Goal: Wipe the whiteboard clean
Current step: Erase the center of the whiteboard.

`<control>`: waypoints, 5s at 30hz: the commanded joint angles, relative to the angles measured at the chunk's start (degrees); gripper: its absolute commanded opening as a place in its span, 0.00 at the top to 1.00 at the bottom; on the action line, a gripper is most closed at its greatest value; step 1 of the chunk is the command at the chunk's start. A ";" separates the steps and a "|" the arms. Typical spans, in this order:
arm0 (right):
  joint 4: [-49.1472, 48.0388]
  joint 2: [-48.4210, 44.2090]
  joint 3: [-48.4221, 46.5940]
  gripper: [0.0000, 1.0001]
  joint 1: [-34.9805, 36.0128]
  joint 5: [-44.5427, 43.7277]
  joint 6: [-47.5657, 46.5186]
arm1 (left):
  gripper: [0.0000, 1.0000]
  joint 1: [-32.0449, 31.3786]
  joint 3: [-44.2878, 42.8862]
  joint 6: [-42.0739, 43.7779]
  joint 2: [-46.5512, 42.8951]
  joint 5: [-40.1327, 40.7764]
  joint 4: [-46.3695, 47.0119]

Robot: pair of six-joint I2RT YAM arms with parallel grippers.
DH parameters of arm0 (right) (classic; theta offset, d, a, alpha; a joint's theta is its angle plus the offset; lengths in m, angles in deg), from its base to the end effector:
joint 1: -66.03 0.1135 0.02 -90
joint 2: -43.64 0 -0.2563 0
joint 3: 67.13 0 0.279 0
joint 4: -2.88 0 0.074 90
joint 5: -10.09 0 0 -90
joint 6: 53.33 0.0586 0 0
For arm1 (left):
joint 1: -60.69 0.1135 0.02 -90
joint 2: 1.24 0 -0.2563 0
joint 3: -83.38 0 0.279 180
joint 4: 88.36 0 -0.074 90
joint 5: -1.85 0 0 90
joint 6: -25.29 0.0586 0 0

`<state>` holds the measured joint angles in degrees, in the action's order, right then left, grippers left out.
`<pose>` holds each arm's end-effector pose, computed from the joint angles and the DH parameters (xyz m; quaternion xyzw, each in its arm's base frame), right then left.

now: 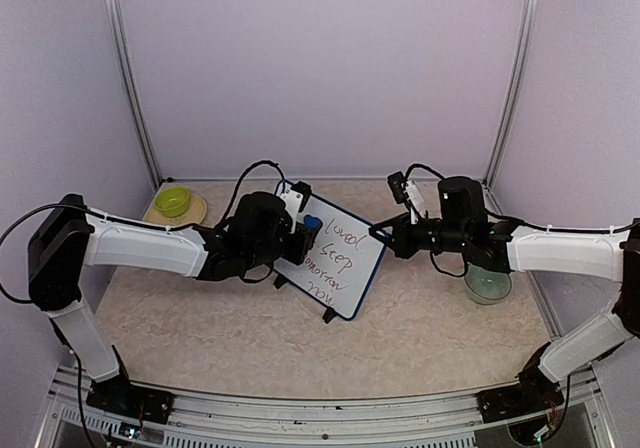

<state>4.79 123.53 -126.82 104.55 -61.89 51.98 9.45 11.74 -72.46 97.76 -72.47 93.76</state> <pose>0.2681 0.2365 0.2207 -0.2505 0.7850 0.3655 0.4330 0.2790 -0.3222 0.1828 0.2421 0.8042 -0.1609 0.5185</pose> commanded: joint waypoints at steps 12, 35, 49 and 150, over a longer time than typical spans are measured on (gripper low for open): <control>9.69 -0.23 -2.32 1.00 7.39 13.95 -4.32 | 0.82 -2.66 -7.42 3.53 0.50 -2.70 -0.54; 14.88 1.43 -7.56 1.00 7.79 11.38 -3.52 | 0.82 -3.68 8.19 -0.36 -4.72 -1.70 2.77; 15.27 2.34 -7.77 1.00 7.80 11.55 -3.54 | 0.82 -3.64 -1.11 4.11 -3.54 -0.74 4.68; 14.62 5.31 -8.13 1.00 7.79 11.15 -3.80 | 0.82 6.42 -2.38 -2.71 -2.43 14.67 1.73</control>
<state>13.36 127.29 -135.98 108.77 -62.42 52.48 14.02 12.46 -73.97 93.30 -60.86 95.71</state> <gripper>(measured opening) 0.051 0.197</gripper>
